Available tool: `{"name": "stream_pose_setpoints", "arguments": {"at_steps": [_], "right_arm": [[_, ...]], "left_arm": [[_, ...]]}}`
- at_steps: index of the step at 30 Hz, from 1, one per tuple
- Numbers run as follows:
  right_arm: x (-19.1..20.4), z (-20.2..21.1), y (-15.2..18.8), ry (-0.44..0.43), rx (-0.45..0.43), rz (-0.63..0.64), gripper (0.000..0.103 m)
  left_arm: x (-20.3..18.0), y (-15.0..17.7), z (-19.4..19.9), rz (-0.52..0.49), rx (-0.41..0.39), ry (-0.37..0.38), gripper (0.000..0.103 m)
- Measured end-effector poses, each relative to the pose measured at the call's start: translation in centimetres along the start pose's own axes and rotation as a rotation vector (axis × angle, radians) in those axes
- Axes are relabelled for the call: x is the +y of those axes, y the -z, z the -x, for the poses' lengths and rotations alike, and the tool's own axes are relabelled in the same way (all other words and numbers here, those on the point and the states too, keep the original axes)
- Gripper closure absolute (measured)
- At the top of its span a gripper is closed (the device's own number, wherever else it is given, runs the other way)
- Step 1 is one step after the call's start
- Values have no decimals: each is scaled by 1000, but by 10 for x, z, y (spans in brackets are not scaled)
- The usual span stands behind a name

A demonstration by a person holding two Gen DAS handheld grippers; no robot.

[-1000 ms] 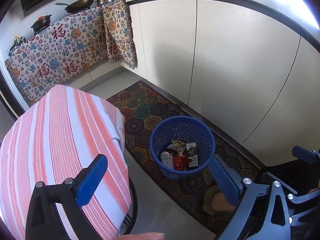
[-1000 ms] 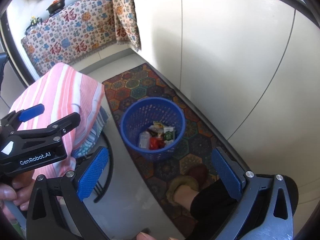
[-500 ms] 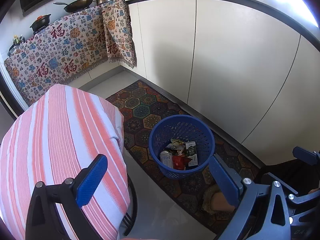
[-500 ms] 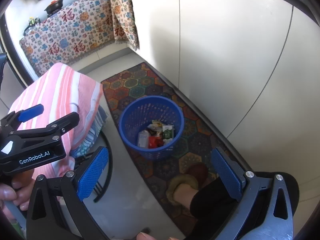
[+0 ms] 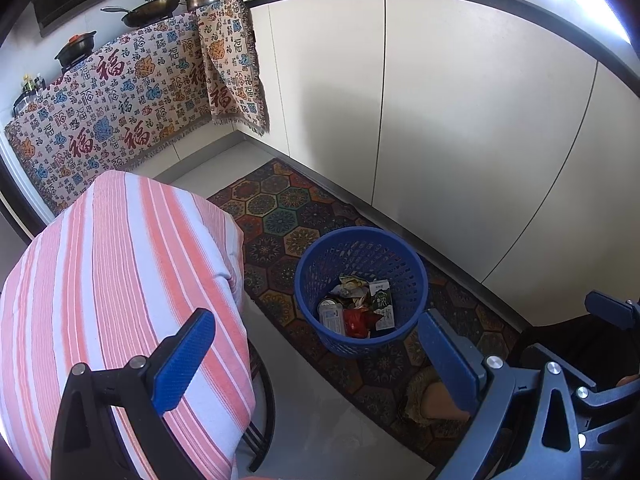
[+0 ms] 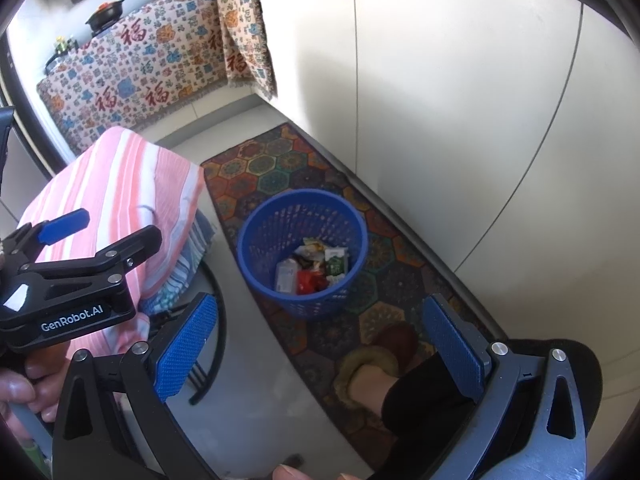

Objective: Collect trash

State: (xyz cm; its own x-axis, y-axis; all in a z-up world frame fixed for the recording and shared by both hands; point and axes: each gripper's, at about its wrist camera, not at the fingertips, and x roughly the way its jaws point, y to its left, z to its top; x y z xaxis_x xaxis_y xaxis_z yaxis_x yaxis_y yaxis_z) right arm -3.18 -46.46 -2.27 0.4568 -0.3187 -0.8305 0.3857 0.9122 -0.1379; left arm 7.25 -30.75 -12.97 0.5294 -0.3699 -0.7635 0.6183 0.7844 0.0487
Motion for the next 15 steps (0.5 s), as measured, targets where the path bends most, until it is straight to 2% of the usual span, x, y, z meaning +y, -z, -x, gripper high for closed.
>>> {"name": "stream_pose_setpoints", "arguments": {"at_steps": [15], "right_arm": [[-2, 0, -1, -5, 1, 0, 0]], "left_arm": [[-2, 0, -1, -5, -1, 2, 0]]}}
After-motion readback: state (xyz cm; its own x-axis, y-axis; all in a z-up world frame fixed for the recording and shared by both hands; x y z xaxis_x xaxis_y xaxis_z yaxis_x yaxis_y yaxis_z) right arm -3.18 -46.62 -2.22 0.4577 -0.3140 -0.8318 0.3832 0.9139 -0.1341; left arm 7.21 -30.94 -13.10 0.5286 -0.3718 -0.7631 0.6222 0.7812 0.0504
